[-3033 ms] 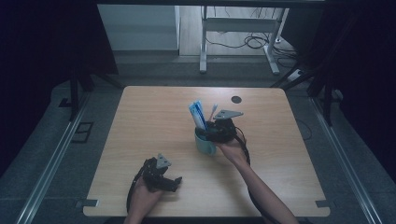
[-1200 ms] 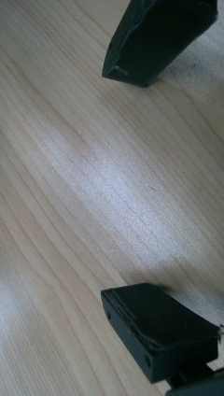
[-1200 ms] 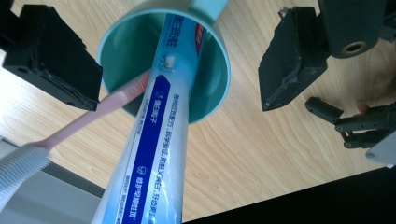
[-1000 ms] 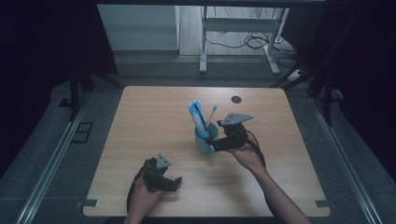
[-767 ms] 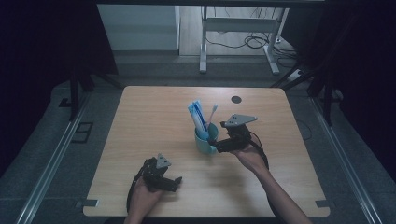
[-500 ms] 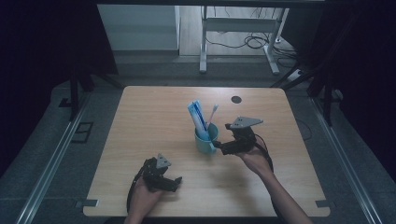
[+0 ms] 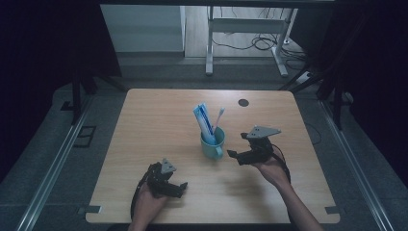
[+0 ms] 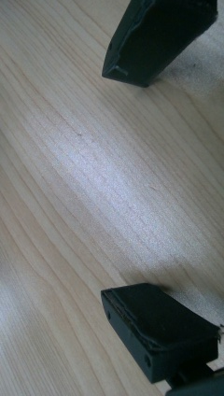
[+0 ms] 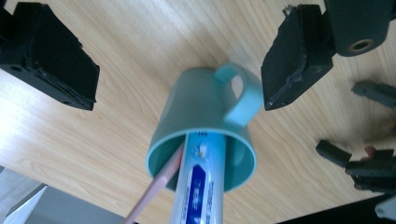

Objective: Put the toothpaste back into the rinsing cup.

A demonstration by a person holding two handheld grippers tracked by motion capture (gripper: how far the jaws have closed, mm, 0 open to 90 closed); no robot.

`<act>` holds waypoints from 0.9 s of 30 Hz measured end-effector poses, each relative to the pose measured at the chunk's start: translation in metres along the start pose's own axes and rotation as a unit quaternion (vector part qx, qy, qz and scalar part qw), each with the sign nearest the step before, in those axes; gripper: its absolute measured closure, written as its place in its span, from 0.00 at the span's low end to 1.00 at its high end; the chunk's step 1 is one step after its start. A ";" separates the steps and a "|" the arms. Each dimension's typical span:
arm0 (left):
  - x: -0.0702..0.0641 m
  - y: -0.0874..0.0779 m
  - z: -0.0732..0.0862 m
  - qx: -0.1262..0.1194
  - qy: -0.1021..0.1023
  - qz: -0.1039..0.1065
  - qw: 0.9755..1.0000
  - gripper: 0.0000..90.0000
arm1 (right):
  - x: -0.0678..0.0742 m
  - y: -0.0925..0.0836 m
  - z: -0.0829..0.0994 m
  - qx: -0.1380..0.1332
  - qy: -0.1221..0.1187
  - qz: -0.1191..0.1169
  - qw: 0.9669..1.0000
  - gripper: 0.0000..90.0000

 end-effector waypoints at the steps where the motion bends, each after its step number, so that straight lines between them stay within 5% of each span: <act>1: 0.000 0.000 0.000 0.000 -0.001 0.000 1.000 0.00 | 0.000 -0.001 0.002 0.001 -0.001 0.001 1.000 0.13; 16: 0.000 0.000 0.000 0.000 -0.002 0.000 1.000 0.00 | 0.001 -0.018 0.028 0.013 -0.011 0.012 1.000 0.13; 27: -0.001 0.000 0.000 -0.001 -0.005 0.000 1.000 0.00 | 0.003 -0.022 0.058 0.029 0.005 0.016 0.999 0.14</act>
Point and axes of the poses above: each handheld gripper's, and its own axes: y roughly forward along the jaws, z roughly out of its underside, x roughly to its left, the point moved 2 cm from there along y, roughly forward along the jaws, and after that the axes turned 1 degree about -x, right-handed, at the moved point
